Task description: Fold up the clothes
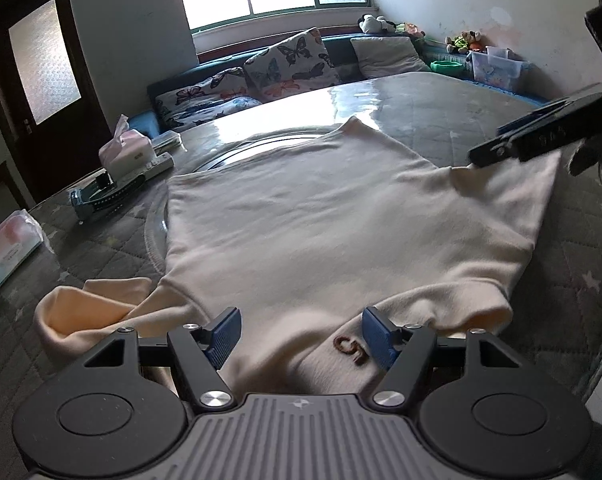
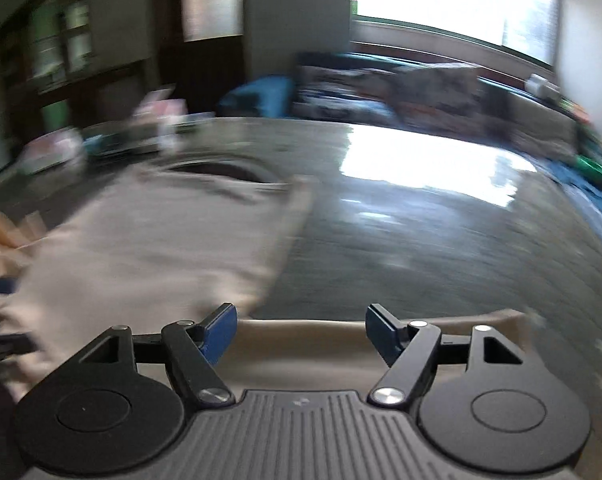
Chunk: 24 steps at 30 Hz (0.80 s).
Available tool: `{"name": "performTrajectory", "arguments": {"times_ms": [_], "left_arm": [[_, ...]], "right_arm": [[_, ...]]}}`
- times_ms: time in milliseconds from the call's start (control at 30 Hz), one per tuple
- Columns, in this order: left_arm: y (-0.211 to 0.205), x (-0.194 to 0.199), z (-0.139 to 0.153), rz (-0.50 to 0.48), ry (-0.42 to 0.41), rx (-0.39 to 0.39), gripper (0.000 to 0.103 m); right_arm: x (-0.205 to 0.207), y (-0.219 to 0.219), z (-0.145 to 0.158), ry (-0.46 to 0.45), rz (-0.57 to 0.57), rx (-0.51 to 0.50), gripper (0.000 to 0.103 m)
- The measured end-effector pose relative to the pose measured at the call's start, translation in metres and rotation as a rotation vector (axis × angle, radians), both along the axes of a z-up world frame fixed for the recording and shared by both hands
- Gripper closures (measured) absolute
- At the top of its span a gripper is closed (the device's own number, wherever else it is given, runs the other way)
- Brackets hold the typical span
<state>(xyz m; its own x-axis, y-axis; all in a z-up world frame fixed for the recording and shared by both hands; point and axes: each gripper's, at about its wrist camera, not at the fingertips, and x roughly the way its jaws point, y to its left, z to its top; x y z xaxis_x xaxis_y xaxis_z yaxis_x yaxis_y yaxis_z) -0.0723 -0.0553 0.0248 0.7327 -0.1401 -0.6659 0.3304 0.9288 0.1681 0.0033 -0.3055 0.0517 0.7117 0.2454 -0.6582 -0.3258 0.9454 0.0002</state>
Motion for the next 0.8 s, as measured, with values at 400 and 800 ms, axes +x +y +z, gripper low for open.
{"name": "performTrajectory", "arguments": {"times_ms": [400,800], "left_arm": [[0.054,-0.004,0.026,0.118,-0.012,-0.011,0.034],[0.092,0.043,0.023,0.257,0.093,-0.200,0.035]], "right_arm": [[-0.020,0.095,-0.017,0.022,0.285,-0.045,0.027],[-0.021,0.101,-0.029,0.062,0.285,-0.056,0.023]]}}
